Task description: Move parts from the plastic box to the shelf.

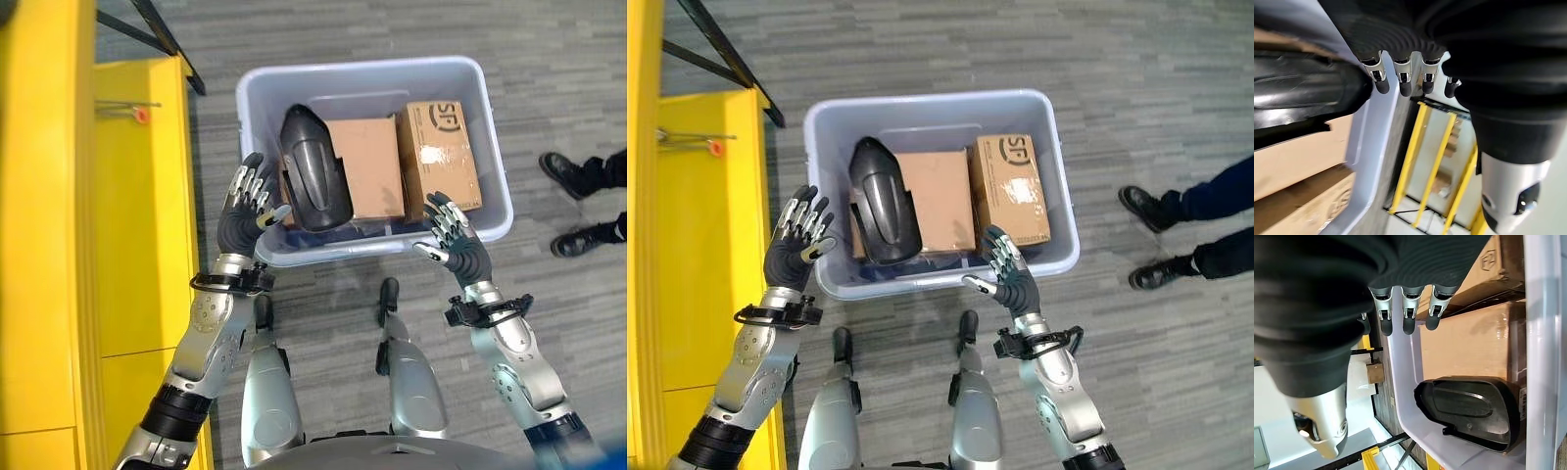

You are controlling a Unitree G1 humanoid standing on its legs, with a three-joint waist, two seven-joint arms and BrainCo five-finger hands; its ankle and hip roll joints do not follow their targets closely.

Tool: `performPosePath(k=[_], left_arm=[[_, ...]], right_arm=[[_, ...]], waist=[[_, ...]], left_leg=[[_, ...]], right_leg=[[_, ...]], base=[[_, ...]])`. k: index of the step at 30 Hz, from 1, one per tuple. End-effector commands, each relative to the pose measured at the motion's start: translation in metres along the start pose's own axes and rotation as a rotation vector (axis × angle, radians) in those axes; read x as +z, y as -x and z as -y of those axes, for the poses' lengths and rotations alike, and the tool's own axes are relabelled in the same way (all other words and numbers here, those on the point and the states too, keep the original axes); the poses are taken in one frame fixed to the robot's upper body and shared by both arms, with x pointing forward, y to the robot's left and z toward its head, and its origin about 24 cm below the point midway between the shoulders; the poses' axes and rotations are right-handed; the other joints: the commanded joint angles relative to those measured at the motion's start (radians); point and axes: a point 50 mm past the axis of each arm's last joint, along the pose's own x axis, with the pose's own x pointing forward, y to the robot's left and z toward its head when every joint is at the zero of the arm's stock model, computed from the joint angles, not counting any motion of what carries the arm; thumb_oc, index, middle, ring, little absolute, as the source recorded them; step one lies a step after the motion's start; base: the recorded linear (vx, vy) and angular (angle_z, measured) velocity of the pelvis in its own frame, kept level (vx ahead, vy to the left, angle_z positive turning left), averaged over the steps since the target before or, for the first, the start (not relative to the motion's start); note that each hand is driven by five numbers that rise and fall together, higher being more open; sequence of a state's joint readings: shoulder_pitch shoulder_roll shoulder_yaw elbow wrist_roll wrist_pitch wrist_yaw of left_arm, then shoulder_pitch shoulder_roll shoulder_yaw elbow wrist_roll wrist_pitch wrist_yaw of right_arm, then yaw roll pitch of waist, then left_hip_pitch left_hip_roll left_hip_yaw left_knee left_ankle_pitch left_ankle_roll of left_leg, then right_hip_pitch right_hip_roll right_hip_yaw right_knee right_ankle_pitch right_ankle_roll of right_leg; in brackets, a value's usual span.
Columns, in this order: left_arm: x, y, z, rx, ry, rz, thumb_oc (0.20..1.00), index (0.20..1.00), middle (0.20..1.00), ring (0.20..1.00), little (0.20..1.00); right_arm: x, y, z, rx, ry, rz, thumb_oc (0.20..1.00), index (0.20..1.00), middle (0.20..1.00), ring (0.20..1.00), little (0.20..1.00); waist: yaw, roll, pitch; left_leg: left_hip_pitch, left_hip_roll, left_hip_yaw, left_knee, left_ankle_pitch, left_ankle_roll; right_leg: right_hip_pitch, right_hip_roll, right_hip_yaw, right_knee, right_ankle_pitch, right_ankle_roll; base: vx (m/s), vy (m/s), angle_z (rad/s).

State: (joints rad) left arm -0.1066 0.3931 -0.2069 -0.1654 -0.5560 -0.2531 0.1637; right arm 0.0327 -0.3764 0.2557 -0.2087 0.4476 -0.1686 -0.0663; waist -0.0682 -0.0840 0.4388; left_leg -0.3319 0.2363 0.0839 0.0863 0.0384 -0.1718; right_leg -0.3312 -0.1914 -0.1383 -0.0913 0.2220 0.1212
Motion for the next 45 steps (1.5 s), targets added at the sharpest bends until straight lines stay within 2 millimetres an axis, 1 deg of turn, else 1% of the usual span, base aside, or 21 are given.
performPosePath(k=[1,3,8,9,10,14,16,17,18,20,24,27,28,30,34,39,40,41,43,44,45], left_arm=[[0.011,-0.003,-0.002,0.02,-0.065,0.097,1.0,1.0,1.0,1.0,1.0],[0.011,-0.008,-0.001,0.041,-0.08,0.11,1.0,1.0,1.0,1.0,1.0],[0.009,-0.018,0.0,0.073,-0.116,0.129,1.0,1.0,1.0,1.0,1.0],[0.008,-0.026,0.001,0.1,-0.134,0.142,1.0,1.0,1.0,1.0,1.0],[0.008,-0.029,0.002,0.12,-0.145,0.151,1.0,1.0,1.0,1.0,1.0],[0.014,-0.043,0.003,0.183,-0.184,0.205,1.0,1.0,1.0,1.0,1.0],[0.022,-0.052,0.004,0.225,-0.198,0.255,1.0,1.0,1.0,1.0,1.0],[0.022,-0.052,0.004,0.225,-0.198,0.255,1.0,1.0,1.0,1.0,1.0],[0.03,-0.058,0.005,0.255,-0.212,0.303,1.0,1.0,1.0,1.0,1.0],[0.032,-0.06,0.006,0.265,-0.223,0.319,1.0,1.0,1.0,1.0,1.0],[0.042,-0.068,0.007,0.305,-0.28,0.38,1.0,1.0,1.0,1.0,1.0],[0.047,-0.075,0.008,0.316,-0.354,0.411,1.0,1.0,1.0,1.0,1.0],[0.047,-0.075,0.008,0.316,-0.354,0.411,1.0,1.0,1.0,1.0,1.0],[0.049,-0.084,0.011,0.318,-0.426,0.428,1.0,1.0,1.0,1.0,1.0],[0.052,-0.092,0.013,0.334,-0.449,0.443,1.0,1.0,1.0,1.0,1.0],[0.046,-0.092,0.011,0.345,-0.466,0.415,1.0,1.0,1.0,1.0,1.0],[0.043,-0.092,0.01,0.346,-0.473,0.402,1.0,1.0,1.0,1.0,1.0],[0.041,-0.092,0.009,0.346,-0.48,0.39,1.0,1.0,1.0,1.0,1.0],[0.035,-0.091,0.008,0.343,-0.488,0.367,1.0,1.0,1.0,1.0,1.0],[0.033,-0.09,0.008,0.342,-0.49,0.352,1.0,1.0,1.0,1.0,1.0],[0.029,-0.089,0.007,0.34,-0.484,0.335,1.0,1.0,1.0,1.0,1.0]], right_arm=[[0.035,-0.005,-0.002,0.037,0.042,0.186,1.0,1.0,1.0,1.0,1.0],[0.04,-0.007,-0.004,0.036,0.036,0.212,1.0,1.0,1.0,1.0,1.0],[0.044,-0.008,-0.006,0.039,0.029,0.236,1.0,1.0,1.0,1.0,1.0],[0.045,-0.011,-0.009,0.04,0.025,0.248,1.0,1.0,1.0,1.0,1.0],[0.046,-0.012,-0.011,0.04,0.02,0.256,1.0,1.0,1.0,1.0,1.0],[0.049,-0.015,-0.016,0.041,-0.005,0.281,1.0,1.0,1.0,1.0,1.0],[0.049,-0.016,-0.017,0.041,-0.014,0.289,1.0,1.0,1.0,1.0,1.0],[0.05,-0.016,-0.017,0.041,-0.014,0.289,1.0,1.0,1.0,1.0,1.0],[0.05,-0.016,-0.018,0.044,-0.014,0.295,1.0,1.0,1.0,1.0,1.0],[0.051,-0.017,-0.018,0.044,-0.016,0.298,1.0,1.0,1.0,1.0,1.0],[0.053,-0.017,-0.019,0.05,-0.033,0.313,1.0,1.0,1.0,1.0,1.0],[0.054,-0.016,-0.02,0.063,-0.039,0.317,1.0,1.0,1.0,1.0,1.0],[0.054,-0.016,-0.02,0.063,-0.039,0.317,1.0,1.0,1.0,1.0,1.0],[0.055,-0.017,-0.021,0.073,-0.044,0.324,1.0,1.0,1.0,1.0,1.0],[0.056,-0.017,-0.022,0.078,-0.058,0.329,1.0,1.0,1.0,1.0,1.0],[0.054,-0.013,-0.02,0.074,-0.058,0.32,1.0,1.0,1.0,1.0,1.0],[0.053,-0.013,-0.019,0.072,-0.056,0.317,1.0,1.0,1.0,1.0,1.0],[0.053,-0.013,-0.019,0.07,-0.056,0.315,1.0,1.0,1.0,1.0,1.0],[0.052,-0.012,-0.018,0.067,-0.057,0.312,1.0,1.0,1.0,1.0,1.0],[0.052,-0.012,-0.018,0.064,-0.058,0.309,1.0,1.0,1.0,1.0,1.0],[0.052,-0.011,-0.017,0.06,-0.057,0.31,1.0,1.0,1.0,1.0,1.0]], waist=[[-0.004,-0.021,-0.036],[-0.012,-0.032,-0.015],[-0.022,-0.039,0.013],[-0.028,-0.043,0.025],[-0.033,-0.046,0.03],[-0.044,-0.06,0.044],[-0.053,-0.07,0.056],[-0.053,-0.07,0.056],[-0.059,-0.075,0.068],[-0.061,-0.076,0.07],[-0.072,-0.089,0.081],[-0.08,-0.096,0.081],[-0.08,-0.096,0.081],[-0.089,-0.101,0.081],[-0.102,-0.107,0.081],[-0.111,-0.111,0.081],[-0.109,-0.106,0.08],[-0.112,-0.111,0.081],[-0.112,-0.11,0.081],[-0.111,-0.106,0.076],[-0.112,-0.11,0.081]], left_leg=[[0.019,0.017,0.066,0.021,0.005,0.043],[-0.003,0.024,0.07,0.028,0.011,0.04],[-0.028,0.031,0.071,0.04,0.012,0.033],[-0.046,0.032,0.075,0.041,0.016,0.028],[-0.055,0.034,0.078,0.043,0.018,0.027],[-0.076,0.042,0.089,0.044,0.022,0.022],[-0.093,0.043,0.09,0.049,0.021,0.021],[-0.094,0.043,0.09,0.05,0.021,0.021],[-0.106,0.043,0.088,0.053,0.022,0.019],[-0.111,0.043,0.086,0.055,0.022,0.019],[-0.132,0.044,0.083,0.056,0.024,0.016],[-0.147,0.046,0.08,0.055,0.026,0.015],[-0.147,0.046,0.08,0.055,0.026,0.015],[-0.164,0.048,0.077,0.056,0.029,0.014],[-0.189,0.049,0.073,0.061,0.03,0.012],[-0.207,0.052,0.069,0.064,0.029,0.013],[-0.196,0.056,0.062,0.064,0.004,0.005],[-0.213,0.053,0.066,0.068,0.029,0.012],[-0.214,0.05,0.064,0.068,0.028,0.013],[-0.2,0.053,0.059,0.066,0.003,0.006],[-0.211,0.048,0.064,0.067,0.027,0.015]], right_leg=[[0.005,-0.107,0.041,0.141,-0.114,0.062],[-0.028,-0.1,0.049,0.158,-0.111,0.059],[-0.062,-0.093,0.051,0.184,-0.117,0.059],[-0.083,-0.09,0.056,0.182,-0.111,0.06],[-0.096,-0.087,0.06,0.182,-0.106,0.059],[-0.134,-0.078,0.069,0.18,-0.096,0.061],[-0.152,-0.076,0.071,0.185,-0.093,0.061],[-0.152,-0.076,0.071,0.185,-0.093,0.061],[-0.163,-0.078,0.07,0.187,-0.092,0.06],[-0.166,-0.078,0.07,0.187,-0.091,0.06],[-0.184,-0.071,0.07,0.188,-0.089,0.057],[-0.198,-0.067,0.07,0.189,-0.087,0.056],[-0.198,-0.067,0.07,0.189,-0.087,0.056],[-0.214,-0.062,0.073,0.191,-0.087,0.055],[-0.235,-0.056,0.077,0.192,-0.086,0.052],[-0.253,-0.05,0.08,0.193,-0.088,0.049],[-0.242,-0.047,0.08,0.195,-0.109,0.055],[-0.255,-0.05,0.079,0.193,-0.088,0.048],[-0.256,-0.047,0.082,0.193,-0.09,0.046],[-0.245,-0.043,0.082,0.194,-0.111,0.052],[-0.255,-0.045,0.082,0.192,-0.088,0.045]], base=[[-0.09,-0.083,-0.27],[-0.09,-0.083,-0.2],[-0.05,-0.038,-0.06],[-0.06,-0.031,0.0],[-0.07,-0.037,-0.01],[-0.03,-0.023,-0.11],[-0.02,-0.028,-0.06],[-0.03,-0.033,-0.04],[-0.02,-0.022,-0.03],[-0.01,-0.015,-0.02],[0.0,0.0,0.0],[0.0,0.0,0.0],[0.0,0.0,0.0],[0.0,0.0,0.0],[0.0,0.0,0.0],[0.02,-0.003,-0.03],[0.0,0.0,0.0],[0.0,0.0,0.0],[0.0,0.005,0.0],[0.0,0.0,0.0],[0.08,0.024,0.01]])
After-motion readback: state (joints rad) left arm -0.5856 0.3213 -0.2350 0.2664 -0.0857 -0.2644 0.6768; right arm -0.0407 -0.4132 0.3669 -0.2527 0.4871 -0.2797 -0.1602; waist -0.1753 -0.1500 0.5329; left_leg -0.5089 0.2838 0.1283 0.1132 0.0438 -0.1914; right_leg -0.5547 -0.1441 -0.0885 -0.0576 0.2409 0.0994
